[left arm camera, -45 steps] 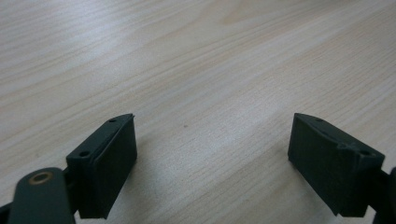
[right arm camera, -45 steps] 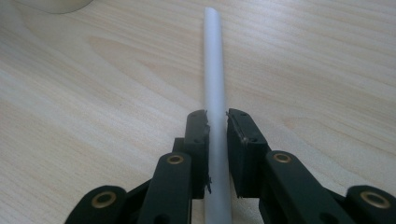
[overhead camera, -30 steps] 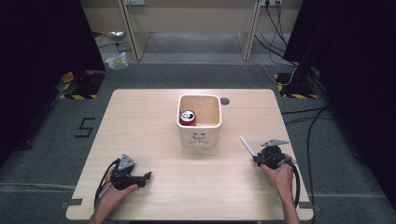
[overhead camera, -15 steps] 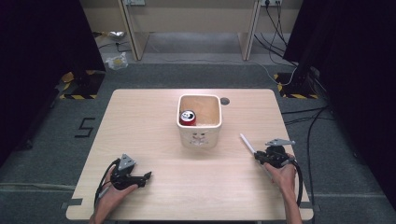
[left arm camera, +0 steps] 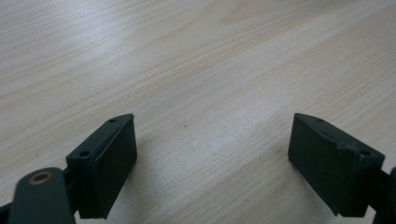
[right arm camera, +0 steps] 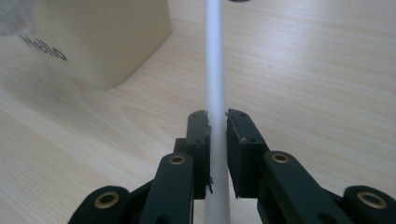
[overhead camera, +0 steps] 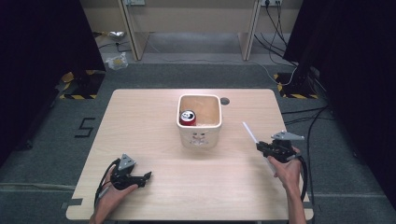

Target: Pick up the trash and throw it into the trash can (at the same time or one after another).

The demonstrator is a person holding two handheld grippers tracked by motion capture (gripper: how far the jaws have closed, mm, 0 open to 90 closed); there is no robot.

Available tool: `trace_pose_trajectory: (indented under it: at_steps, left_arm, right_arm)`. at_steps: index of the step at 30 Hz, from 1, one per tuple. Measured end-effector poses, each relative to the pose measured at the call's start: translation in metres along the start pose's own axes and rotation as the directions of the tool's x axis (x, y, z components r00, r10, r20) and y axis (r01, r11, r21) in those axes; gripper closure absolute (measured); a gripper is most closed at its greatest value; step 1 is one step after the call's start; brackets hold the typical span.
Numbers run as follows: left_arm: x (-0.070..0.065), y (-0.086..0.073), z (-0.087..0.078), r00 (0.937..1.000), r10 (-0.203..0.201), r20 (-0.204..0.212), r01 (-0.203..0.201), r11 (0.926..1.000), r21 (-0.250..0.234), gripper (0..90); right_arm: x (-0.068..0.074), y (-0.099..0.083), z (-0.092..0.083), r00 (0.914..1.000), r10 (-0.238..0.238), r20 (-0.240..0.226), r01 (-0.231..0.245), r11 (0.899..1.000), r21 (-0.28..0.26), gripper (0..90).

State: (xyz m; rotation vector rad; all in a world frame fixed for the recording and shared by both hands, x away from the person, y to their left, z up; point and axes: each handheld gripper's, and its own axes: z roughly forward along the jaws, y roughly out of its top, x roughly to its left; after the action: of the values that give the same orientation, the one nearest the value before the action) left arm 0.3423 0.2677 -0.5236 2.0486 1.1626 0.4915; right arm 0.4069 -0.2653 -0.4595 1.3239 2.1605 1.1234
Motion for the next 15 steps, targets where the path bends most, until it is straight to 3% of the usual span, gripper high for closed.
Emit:
trace_pose_trajectory:
  at_steps: [15]
  left_arm:
    - [0.0, 0.0, 0.0, 1.0, -0.001, 0.001, 0.001, 1.0, -0.001, 14.7]
  right_arm:
    - [0.009, 0.044, -0.013, 0.9988, -0.046, -0.017, 0.044, 0.995, -0.086, 79.8]
